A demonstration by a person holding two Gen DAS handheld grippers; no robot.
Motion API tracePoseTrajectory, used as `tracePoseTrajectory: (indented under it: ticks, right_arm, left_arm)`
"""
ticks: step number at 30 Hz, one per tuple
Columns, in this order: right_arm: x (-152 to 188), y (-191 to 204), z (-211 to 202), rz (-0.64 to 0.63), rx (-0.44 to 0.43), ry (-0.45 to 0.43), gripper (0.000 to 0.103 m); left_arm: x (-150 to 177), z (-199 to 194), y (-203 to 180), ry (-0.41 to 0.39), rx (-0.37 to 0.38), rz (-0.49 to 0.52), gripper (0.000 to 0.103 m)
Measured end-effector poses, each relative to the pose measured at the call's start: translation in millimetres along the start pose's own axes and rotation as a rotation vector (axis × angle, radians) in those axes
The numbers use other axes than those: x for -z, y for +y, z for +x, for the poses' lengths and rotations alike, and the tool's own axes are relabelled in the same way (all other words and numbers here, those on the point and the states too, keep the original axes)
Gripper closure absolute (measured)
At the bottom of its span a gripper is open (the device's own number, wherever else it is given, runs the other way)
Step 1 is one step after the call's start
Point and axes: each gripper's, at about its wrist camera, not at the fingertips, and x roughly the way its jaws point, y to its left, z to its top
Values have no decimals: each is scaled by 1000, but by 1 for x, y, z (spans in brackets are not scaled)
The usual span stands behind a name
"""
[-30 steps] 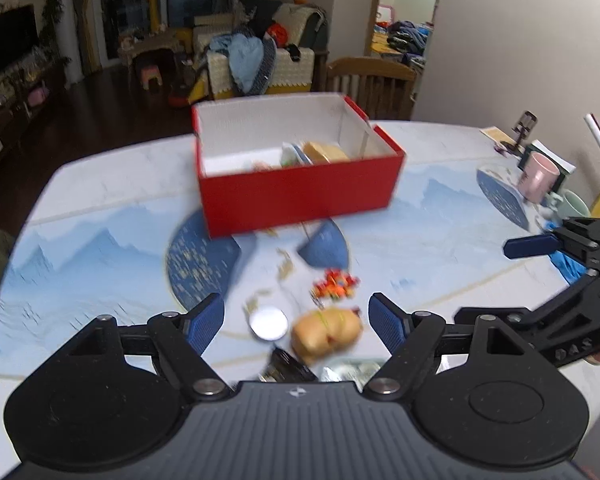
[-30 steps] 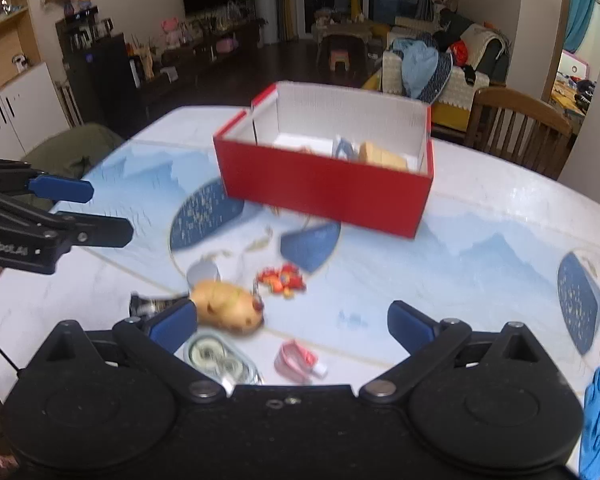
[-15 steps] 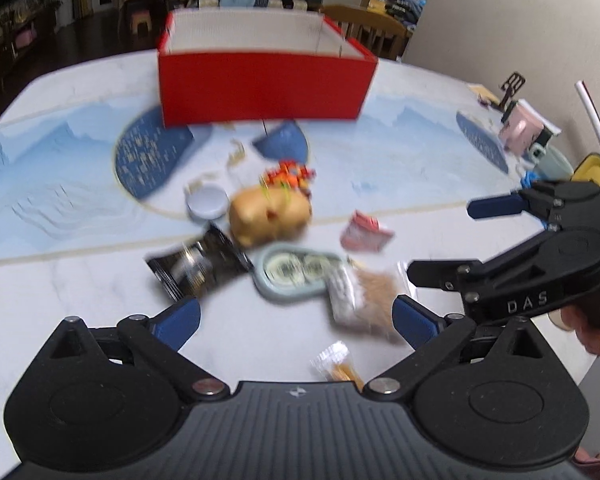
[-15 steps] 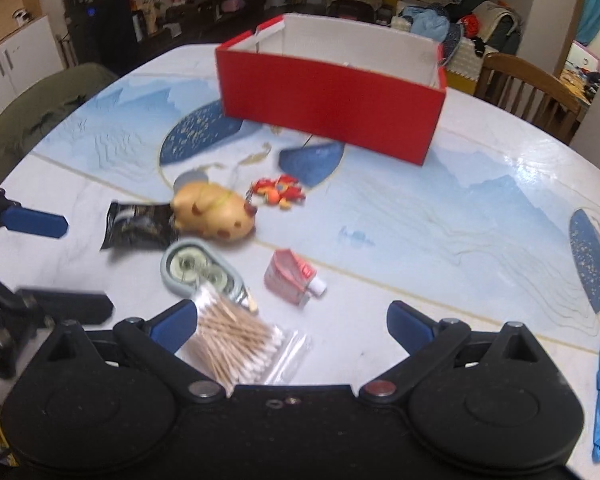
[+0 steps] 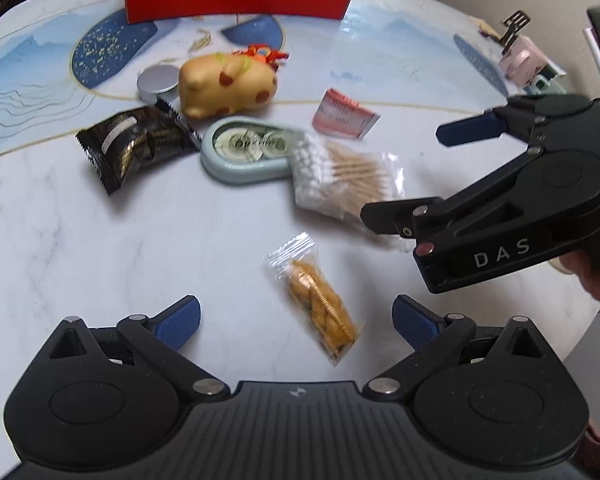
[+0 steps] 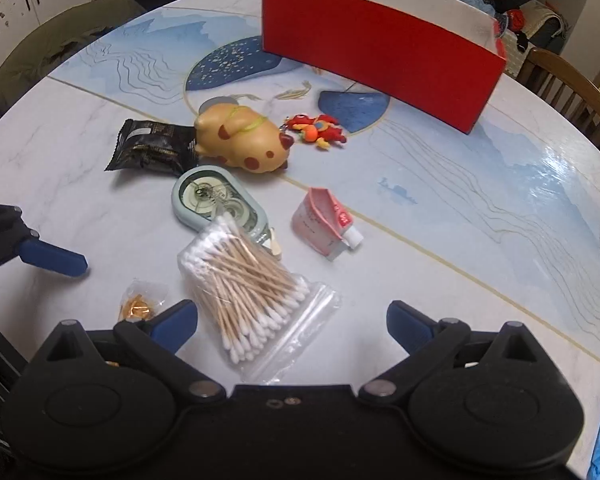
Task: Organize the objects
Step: 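Move both grippers back toward the remaining items on the table, then grasp the cotton swab bag with the right gripper while the left grasps the snack bag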
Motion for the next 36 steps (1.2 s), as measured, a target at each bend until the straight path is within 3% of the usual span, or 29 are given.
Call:
tracePoseTrajectory:
  ticks: [10,17,22,24,27,29,36]
  right_arm:
    - [-10,16,17,-111,8,22,8]
    - [-13,23,29,-164,6,29,23]
    - [-15,20,30,-134,-26,41,28]
    - [-14,18,29,-114,-40,48,31]
    - [-10,15,27,-82,-53,65,35]
    - [-8,13,25,-59,-61,73,40]
    - [-1,7,18,-16,-76,88,43]
  left_arm:
    - [4,4,-9,-13,-60,75,0]
    - [9,5,-5,-38,-122,117,2]
    - [10,0,2,-68,-147,136,15]
    - [9,-3,6,-84,-153,136,32]
    - [4,-5,11,-95,-142,122,45]
    - [1,-6,14,-96,-120,117,49]
    - [-8,-4,18,-83,-53,128,49]
